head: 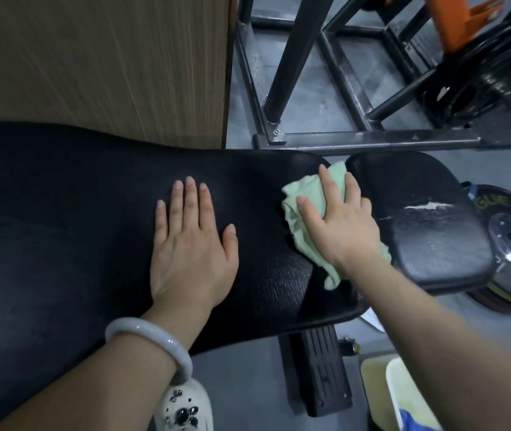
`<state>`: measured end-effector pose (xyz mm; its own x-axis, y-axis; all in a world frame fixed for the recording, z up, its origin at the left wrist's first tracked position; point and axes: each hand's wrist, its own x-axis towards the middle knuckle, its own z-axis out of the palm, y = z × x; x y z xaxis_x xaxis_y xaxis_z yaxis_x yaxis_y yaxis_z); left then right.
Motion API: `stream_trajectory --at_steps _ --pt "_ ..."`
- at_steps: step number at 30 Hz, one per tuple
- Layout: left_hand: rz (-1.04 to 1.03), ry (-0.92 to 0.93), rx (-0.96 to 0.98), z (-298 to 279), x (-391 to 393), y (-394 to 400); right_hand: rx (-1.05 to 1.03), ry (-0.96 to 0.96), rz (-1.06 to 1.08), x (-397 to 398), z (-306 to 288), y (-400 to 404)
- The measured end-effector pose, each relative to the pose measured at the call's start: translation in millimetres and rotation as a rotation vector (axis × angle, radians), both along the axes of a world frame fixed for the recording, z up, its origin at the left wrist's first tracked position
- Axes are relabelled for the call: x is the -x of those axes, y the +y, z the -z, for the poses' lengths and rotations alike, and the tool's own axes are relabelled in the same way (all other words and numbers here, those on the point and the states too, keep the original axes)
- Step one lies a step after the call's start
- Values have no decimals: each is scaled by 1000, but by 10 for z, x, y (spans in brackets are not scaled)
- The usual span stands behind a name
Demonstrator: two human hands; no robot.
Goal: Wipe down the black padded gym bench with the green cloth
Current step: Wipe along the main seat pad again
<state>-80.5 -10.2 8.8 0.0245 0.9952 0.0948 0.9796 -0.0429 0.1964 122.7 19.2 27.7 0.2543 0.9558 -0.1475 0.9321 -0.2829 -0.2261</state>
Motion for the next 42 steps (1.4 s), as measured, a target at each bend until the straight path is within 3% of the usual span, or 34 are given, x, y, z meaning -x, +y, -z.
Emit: stream_trajectory --at_steps 6,17,26,33,38,42 --pt "-14 -22 -2 10 5 -1 -37 -39 44 148 11 -722" --pt "1 -18 39 -34 13 -10 45 13 41 35 -39 -170" --pt "5 -42 47 -37 14 -8 -39 -48 90 202 25 -847" --pt "18 -47 62 -58 17 2 -126 -23 156 220 69 -856" --pt "52 -36 108 -99 68 15 -228 89 307 248 93 -861" --pt "255 -5 158 -133 313 8 -288 231 590 414 64 -884"
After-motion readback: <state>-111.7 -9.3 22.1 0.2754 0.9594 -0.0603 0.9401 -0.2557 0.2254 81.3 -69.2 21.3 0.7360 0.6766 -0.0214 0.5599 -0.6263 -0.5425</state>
